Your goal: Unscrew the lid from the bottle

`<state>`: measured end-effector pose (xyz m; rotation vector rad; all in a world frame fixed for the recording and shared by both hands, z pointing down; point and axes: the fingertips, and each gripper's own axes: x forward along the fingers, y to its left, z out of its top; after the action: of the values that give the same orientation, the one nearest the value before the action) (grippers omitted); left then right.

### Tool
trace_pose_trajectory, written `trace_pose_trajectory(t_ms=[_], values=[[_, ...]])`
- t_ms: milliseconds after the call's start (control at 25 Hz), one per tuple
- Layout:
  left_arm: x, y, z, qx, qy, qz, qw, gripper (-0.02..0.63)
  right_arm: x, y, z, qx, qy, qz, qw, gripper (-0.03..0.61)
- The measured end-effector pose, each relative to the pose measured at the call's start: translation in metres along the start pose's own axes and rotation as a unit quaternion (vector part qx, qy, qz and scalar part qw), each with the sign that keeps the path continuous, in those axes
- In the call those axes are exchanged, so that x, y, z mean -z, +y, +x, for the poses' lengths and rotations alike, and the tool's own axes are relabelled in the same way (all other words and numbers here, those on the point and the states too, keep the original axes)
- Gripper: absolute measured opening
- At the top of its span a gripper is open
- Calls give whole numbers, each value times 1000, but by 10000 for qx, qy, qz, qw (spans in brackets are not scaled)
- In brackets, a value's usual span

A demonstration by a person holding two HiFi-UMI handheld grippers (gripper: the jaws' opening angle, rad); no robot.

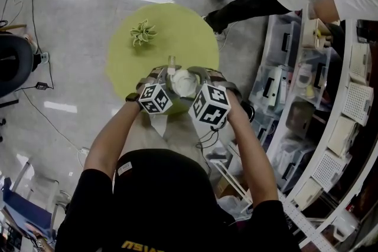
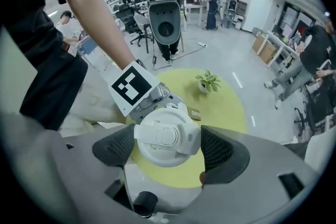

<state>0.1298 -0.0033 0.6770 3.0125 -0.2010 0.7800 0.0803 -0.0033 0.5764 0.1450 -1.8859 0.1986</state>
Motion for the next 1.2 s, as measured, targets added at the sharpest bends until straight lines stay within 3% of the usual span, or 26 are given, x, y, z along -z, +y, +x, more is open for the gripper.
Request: trace_pose_trajectory(t_ms=[160,280,360,480,600,680,720,840,880,1000,1080,1200], values=[[0,-1,0,-6,6,-16,10000,403,1,-1,-1,179,-72,-13,9998,410],[0,-1,0,0,11,-22,10000,403,2,-6,-9,507,-352,624,9961,457],[0,0,0,5,7,-25,10000,403,-1,-9,-18,733,-687,1249,9871,457],[0,0,-1,3,1,-23,10000,403,-1,-14,-27,1242,-1086,2307,9589,455],[0,-1,-1,6,1,-31,10000,403,6,-17,-27,1851,-1185,3528,9095,420],[-1,-1,-1,8,4,-34,10000,403,7,-15,-22,2123,-1175,4014,8832,411],[-1,-1,-1,9,5,-33,10000,403,6,-13,-19,2219,-1139,4093,8776,411],[-1,-1,0,12,7,-37,10000,403,7,-11,-11,2444,-859,4008,8788,389],[-1,-1,0,14,8,-41,10000,403,9,-11,-9,2466,-786,3987,8798,354],[-1,-1,1,24,-1,-45,10000,403,11,-12,-6,2306,-776,4005,8834,348],[-1,-1,0,21,-4,-38,10000,403,11,-12,-5,2096,-796,3915,8925,345],[0,-1,0,24,-5,-36,10000,403,9,-10,-4,1734,-688,3563,9155,344]])
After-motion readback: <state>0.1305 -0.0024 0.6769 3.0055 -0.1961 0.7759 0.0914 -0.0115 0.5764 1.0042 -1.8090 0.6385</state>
